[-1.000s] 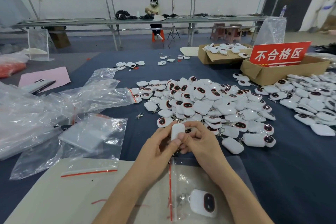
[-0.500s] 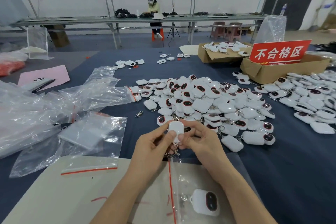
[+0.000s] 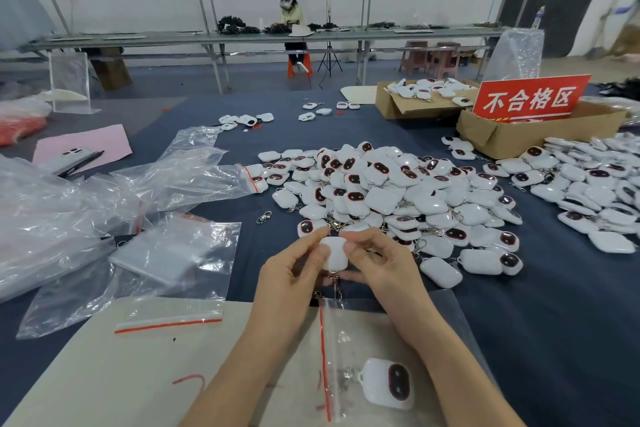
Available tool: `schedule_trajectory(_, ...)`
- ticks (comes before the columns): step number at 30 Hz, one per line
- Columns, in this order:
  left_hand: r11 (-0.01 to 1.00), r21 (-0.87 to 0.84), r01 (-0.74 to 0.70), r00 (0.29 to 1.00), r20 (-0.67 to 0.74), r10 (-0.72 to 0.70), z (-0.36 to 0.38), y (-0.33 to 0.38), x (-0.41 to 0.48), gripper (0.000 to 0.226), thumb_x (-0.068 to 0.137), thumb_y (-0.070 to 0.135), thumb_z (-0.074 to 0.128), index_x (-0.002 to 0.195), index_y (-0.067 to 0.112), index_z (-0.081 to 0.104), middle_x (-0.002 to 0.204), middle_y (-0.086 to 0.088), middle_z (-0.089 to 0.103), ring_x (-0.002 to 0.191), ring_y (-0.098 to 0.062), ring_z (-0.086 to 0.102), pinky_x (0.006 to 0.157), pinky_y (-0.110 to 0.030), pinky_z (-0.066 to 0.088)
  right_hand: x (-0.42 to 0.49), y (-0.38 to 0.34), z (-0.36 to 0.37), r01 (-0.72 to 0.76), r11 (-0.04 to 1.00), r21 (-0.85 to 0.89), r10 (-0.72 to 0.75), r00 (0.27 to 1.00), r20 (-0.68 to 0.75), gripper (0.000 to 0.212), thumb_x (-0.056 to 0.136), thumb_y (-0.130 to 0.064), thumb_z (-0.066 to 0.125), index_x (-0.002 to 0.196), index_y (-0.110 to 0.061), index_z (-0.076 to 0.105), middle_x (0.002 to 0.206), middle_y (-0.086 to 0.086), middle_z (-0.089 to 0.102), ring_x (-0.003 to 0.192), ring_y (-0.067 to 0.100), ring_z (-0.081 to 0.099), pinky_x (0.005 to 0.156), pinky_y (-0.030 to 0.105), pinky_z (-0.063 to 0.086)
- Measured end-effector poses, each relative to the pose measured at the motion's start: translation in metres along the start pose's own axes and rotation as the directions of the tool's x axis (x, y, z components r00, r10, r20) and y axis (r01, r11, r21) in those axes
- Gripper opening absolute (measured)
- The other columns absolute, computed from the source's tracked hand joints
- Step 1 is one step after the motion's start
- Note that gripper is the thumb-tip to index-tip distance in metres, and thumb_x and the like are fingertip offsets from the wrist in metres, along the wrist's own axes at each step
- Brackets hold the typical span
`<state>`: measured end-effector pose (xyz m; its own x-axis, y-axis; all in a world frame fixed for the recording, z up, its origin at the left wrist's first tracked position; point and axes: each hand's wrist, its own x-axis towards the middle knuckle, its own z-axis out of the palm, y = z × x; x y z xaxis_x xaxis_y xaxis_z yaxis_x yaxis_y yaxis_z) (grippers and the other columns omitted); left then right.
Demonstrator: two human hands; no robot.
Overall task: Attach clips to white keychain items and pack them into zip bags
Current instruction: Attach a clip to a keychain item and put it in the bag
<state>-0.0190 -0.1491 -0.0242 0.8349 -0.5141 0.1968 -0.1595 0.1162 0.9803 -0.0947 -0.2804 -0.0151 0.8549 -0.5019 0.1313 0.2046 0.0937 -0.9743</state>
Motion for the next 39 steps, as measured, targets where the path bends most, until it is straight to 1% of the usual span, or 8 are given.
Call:
schedule_trajectory(5,0.998,-0.039,-0.057,0.998,0.009,0.057,-0.003,0.0031,0.0005,0.025,0.099,0.014,0.063,0.116,0.03,0.072,0.107,0.001,0.077,0.097,-0.02,0.075,0.084,-0.033,0.061,-0.0026,-0.0033,0.0014,0.013,0.999,0.046,-0.015,0.999,0.048,0.016,0.089,-0.017,0.073,0.094,-0.03,0.079,0.099,-0.002,0.078,0.097,0.016,0.074,0.081,0.022,0.057)
schedule_trajectory(11,0.996,0.039,-0.074,0.996,0.054,0.072,-0.0019,0.0087,-0.0019,0.035,0.091,0.033,0.068,0.124,0.04,0.064,0.109,0.022,0.074,0.106,0.002,0.068,0.084,-0.008,0.049,-0.0027,0.0015,-0.0004,0.037,0.997,0.062,-0.045,0.99,0.131,0.017,0.084,-0.016,0.073,0.1,-0.015,0.079,0.114,0.003,0.076,0.112,0.019,0.07,0.097,0.028,0.054)
schedule_trajectory(17,0.992,0.081,-0.095,0.995,0.014,0.094,-0.0005,0.0078,-0.0047,0.021,0.097,0.013,0.065,0.103,0.031,0.075,0.092,0.008,0.077,0.087,-0.014,0.071,0.078,-0.022,0.057,-0.0033,0.0018,0.0013,0.021,0.998,0.055,-0.027,0.994,0.104,0.014,0.081,-0.017,0.075,0.093,-0.021,0.081,0.101,0.007,0.078,0.096,0.016,0.074,0.084,0.021,0.055)
schedule_trajectory(25,0.987,0.128,-0.101,0.995,0.021,0.099,-0.0019,0.0044,-0.0048,0.02,0.101,0.02,0.058,0.109,0.029,0.075,0.1,0.01,0.078,0.098,-0.011,0.073,0.09,-0.029,0.057,-0.003,0.001,0.0032,-0.004,0.999,0.046,0.0,0.995,0.101,0.016,0.084,0.003,0.073,0.096,-0.007,0.076,0.096,0.01,0.078,0.092,0.018,0.075,0.081,0.018,0.055)
schedule_trajectory(29,0.983,0.152,-0.105,0.994,0.014,0.104,-0.0019,0.0039,-0.0055,0.023,0.1,0.031,0.055,0.11,0.029,0.075,0.102,0.009,0.078,0.098,-0.013,0.073,0.091,-0.039,0.058,-0.0038,-0.0003,0.0031,-0.003,0.997,0.071,-0.004,0.996,0.092,0.013,0.081,-0.005,0.076,0.093,-0.011,0.076,0.097,0.012,0.078,0.093,0.022,0.075,0.082,0.021,0.056)
schedule_trajectory(32,0.983,0.161,-0.092,0.996,0.002,0.093,-0.0022,0.0015,-0.0039,0.024,0.103,0.024,0.052,0.11,0.03,0.074,0.099,0.009,0.077,0.094,-0.015,0.073,0.09,-0.039,0.059,-0.0034,-0.0004,0.0038,0.006,0.998,0.065,-0.011,0.996,0.083,0.013,0.08,-0.011,0.077,0.093,-0.013,0.077,0.097,0.013,0.078,0.096,0.026,0.075,0.082,0.023,0.057)
schedule_trajectory(36,0.99,0.134,-0.037,0.999,-0.001,0.037,-0.0007,0.001,-0.0012,0.027,0.107,0.022,0.047,0.118,0.027,0.07,0.096,0.008,0.076,0.078,-0.015,0.075,0.078,-0.03,0.06,-0.003,0.0017,0.0046,0.029,1.0,-0.006,-0.028,0.999,0.038,0.021,0.089,-0.003,0.071,0.096,-0.022,0.078,0.09,0.002,0.078,0.086,0.014,0.074,0.074,0.021,0.057)
schedule_trajectory(39,0.987,0.151,-0.049,0.998,0.038,0.044,-0.0011,0.0016,-0.0016,0.028,0.105,0.03,0.049,0.13,0.034,0.061,0.106,0.017,0.073,0.091,-0.007,0.072,0.081,-0.022,0.057,-0.0016,0.002,0.0048,-0.012,0.999,0.036,0.013,1.0,-0.013,0.02,0.092,-0.009,0.07,0.094,-0.027,0.08,0.083,0.0,0.075,0.082,0.014,0.074,0.07,0.022,0.059)
